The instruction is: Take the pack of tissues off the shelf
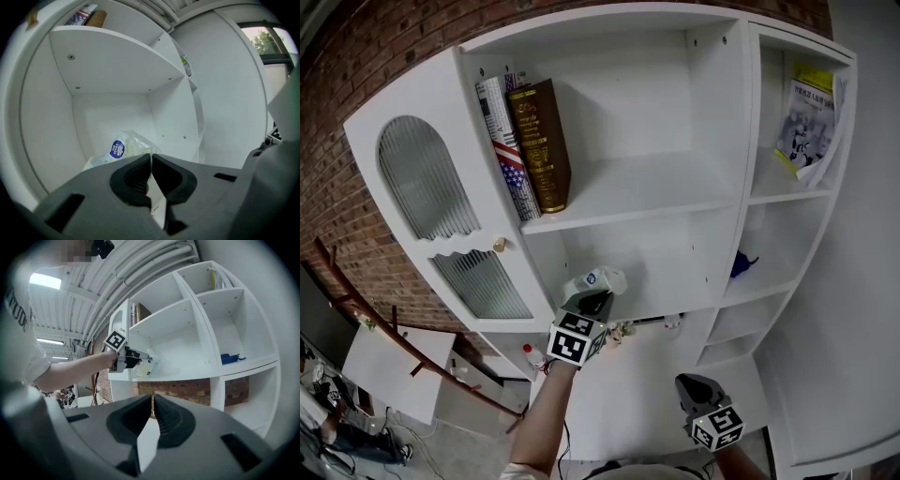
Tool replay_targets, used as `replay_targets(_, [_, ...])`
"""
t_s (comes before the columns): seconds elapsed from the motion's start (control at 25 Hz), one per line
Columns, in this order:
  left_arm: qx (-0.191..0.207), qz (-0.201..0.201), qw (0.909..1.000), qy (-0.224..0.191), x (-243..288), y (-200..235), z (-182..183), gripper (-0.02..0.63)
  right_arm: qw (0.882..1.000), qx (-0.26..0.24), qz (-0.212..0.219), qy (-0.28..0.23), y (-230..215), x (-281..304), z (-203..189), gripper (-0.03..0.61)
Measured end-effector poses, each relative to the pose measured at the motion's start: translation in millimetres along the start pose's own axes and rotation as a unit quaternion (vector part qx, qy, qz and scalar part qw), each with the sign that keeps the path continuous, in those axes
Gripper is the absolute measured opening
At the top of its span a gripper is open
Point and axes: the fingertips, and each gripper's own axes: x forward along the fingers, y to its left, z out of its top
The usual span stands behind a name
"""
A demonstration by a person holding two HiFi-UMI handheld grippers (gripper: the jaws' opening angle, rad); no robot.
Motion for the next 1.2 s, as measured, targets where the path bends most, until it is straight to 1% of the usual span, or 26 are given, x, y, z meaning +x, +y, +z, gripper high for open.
replay_targets(0.24, [-0.001, 0.008, 0.9996, -0.028, -18, 2, 10, 0.031, 1.000, -0.001, 0.001, 0.000, 5, 0, -1, 0.035])
replay_targets(0.52, [-0.012, 0.021, 0.9971, -0.072, -42, 5, 24, 0.031, 1.000, -0.005, -0.001, -0.001, 10, 1, 0, 0.035])
replay_targets(0.92, [-0.024, 0.014, 0.9939, -0.107, -73, 1, 29, 0.031, 1.000, -0.011, -0.006, -0.003, 17, 4, 6, 0.035])
replay_targets(1.2, [-0.041, 0.012, 0.9892, -0.140, -93, 3, 38, 0.031, 1.000, -0.014, -0.008, -0.001, 25, 8, 7, 0.035])
